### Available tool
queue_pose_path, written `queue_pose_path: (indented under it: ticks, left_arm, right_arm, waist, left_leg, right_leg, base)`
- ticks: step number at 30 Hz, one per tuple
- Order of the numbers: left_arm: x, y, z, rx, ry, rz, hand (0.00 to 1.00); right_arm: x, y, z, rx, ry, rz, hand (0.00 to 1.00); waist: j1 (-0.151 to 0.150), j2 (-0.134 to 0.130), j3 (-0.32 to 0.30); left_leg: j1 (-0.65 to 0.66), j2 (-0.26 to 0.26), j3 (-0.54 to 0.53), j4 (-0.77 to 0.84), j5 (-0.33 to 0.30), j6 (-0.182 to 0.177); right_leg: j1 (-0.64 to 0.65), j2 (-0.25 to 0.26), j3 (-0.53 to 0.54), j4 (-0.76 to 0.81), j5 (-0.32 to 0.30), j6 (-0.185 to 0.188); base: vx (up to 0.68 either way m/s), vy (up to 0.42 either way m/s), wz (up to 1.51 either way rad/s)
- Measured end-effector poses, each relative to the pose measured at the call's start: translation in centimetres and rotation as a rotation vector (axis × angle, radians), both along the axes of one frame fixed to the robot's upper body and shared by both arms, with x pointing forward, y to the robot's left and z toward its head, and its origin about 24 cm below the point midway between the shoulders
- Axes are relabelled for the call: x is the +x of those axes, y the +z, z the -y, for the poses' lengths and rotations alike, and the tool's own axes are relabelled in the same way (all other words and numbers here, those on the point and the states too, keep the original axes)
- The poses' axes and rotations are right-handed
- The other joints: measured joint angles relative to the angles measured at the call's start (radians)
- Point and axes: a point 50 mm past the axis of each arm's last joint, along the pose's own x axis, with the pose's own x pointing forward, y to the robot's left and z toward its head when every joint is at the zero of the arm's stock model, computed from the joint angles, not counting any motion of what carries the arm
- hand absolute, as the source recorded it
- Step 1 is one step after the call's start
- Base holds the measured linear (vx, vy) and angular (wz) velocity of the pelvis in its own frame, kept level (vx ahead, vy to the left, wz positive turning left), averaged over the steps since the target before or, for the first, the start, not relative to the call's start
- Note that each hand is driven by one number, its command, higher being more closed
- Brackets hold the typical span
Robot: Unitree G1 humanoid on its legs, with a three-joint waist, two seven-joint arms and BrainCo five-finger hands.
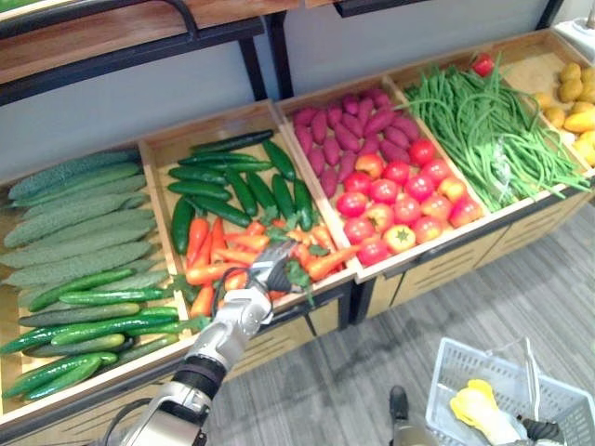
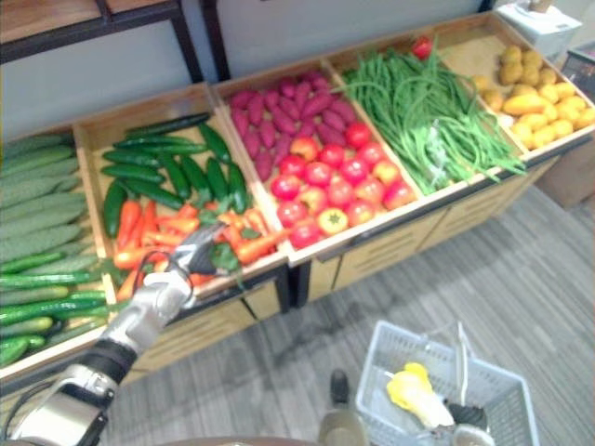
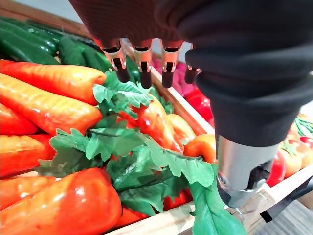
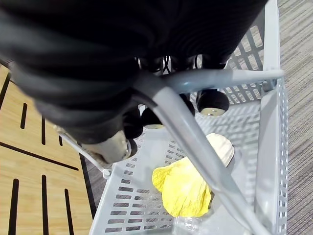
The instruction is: Pick vegetable in the basket
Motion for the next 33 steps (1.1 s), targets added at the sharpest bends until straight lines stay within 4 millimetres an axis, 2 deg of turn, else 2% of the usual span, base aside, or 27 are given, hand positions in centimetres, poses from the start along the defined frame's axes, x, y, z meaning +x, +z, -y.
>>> queue_pose_path:
  ticks: [12, 22, 33]
  left_arm:
    - [-0.2, -0.4, 0.7, 0.01, -0.032, -0.013, 0.0]
    - [-0.3, -0.6, 2.0, -0.056, -0.046, -0.028, 0.0]
    - [-0.4, -1.2, 2.3, -0.05, -0.029, -0.055, 0.0]
  right_arm:
    - [-0.1, 0.0, 0.1, -0.001, -0.014, -0.001, 1.0]
    - [-0.4, -0.1, -0.2, 0.0, -0.039, 0.001, 1.0]
    - [-0.4, -0.1, -0.2, 0.001, -0.039, 0.001, 1.0]
  waist:
    - [0.001, 0.018, 0.009]
    - [0.002, 0.022, 0.007]
    - [-0.001, 0.025, 0.007]
  left_leg:
    - [0.012, 0.006, 0.019, 0.015, -0.008, -0.001]
    - [0.012, 0.004, 0.006, 0.014, -0.007, -0.001]
    - [0.004, 0.004, 0.006, 0.017, -0.007, 0.0]
  right_leg:
    - [0.001, 0.005, 0.02, 0.02, -0.002, -0.003]
    - [0.003, 0.0, 0.009, 0.021, -0.002, -0.002]
    - [-0.003, -0.001, 0.012, 0.018, -0.001, -0.001]
  base:
    - [-0.06, -0.055, -0.05]
    - [-0.03, -0.045, 0.04]
    - [-0.02, -0.027, 0.0]
